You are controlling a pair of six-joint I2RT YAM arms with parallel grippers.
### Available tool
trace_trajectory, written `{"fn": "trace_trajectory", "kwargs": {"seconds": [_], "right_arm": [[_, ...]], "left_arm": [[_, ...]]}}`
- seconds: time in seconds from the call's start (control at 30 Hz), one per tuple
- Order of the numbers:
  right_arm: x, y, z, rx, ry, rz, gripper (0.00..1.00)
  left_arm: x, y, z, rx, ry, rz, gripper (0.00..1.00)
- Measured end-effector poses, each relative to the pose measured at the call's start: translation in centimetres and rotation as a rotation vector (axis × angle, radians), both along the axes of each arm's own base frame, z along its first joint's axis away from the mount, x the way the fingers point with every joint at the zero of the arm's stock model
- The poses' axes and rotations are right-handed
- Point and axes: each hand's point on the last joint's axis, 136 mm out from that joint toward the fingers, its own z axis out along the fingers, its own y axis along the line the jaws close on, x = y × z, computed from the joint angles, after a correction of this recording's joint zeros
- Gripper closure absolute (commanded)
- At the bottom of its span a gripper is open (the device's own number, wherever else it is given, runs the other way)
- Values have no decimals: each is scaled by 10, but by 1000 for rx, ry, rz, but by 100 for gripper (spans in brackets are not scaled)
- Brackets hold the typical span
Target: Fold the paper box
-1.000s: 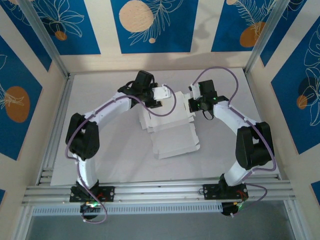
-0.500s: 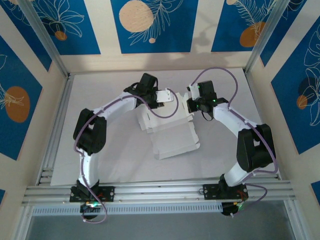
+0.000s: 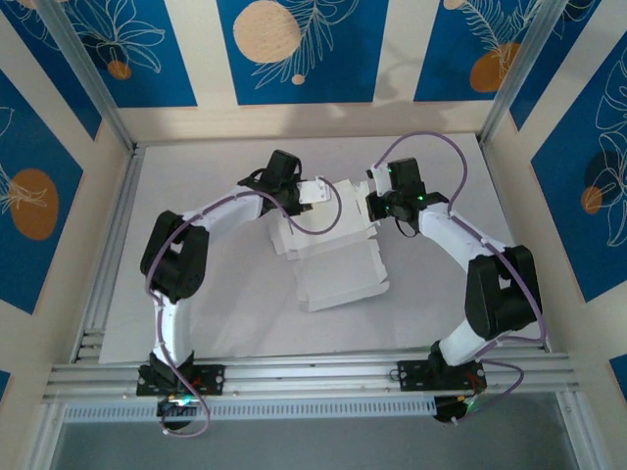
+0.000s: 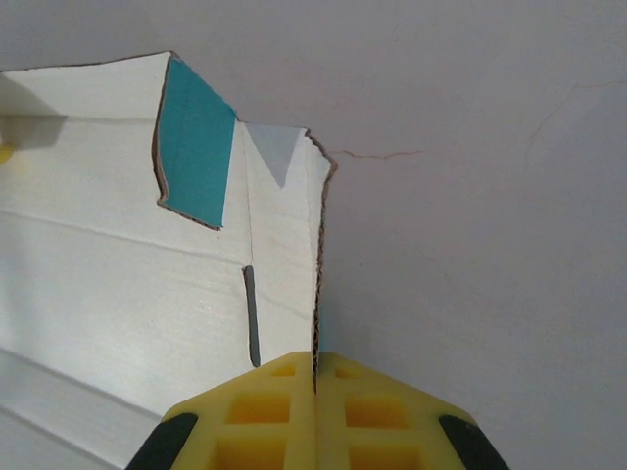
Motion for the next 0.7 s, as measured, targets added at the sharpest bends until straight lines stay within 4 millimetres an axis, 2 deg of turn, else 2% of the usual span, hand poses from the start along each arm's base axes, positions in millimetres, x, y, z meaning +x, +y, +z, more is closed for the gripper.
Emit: {"fn": "trace_trajectory", "kwargs": {"seconds": [0.23,0.27,0.33,0.47,0.5,0.6,0.67,0.7], "right_arm": [[0,0,6,4,-13,1,100],[0,0,6,4,-13,1,100],[0,0,6,4,-14,1,100],[-1,0,5,5,-12,1,99],[-1,0,5,6,-11,-1,92],[1,0,4,18,11,-26,62],[6,-1,3,24,38,-64,52],[8,-1,1,30,50,-81,51]], "left_arm": [[7,15,9,-30,-20,49,86],[7,15,9,-32,-22,49,88],[6,15,7,-32,-21,48,100],[5,15,7,-33,-23,42,100],[4,15,8,-35,-25,42,100],[1,16,14,-40,-56,46,100],[-3,17,18,-30,-102,52,100],[-3,18,20,-21,-132,55,100]]}}
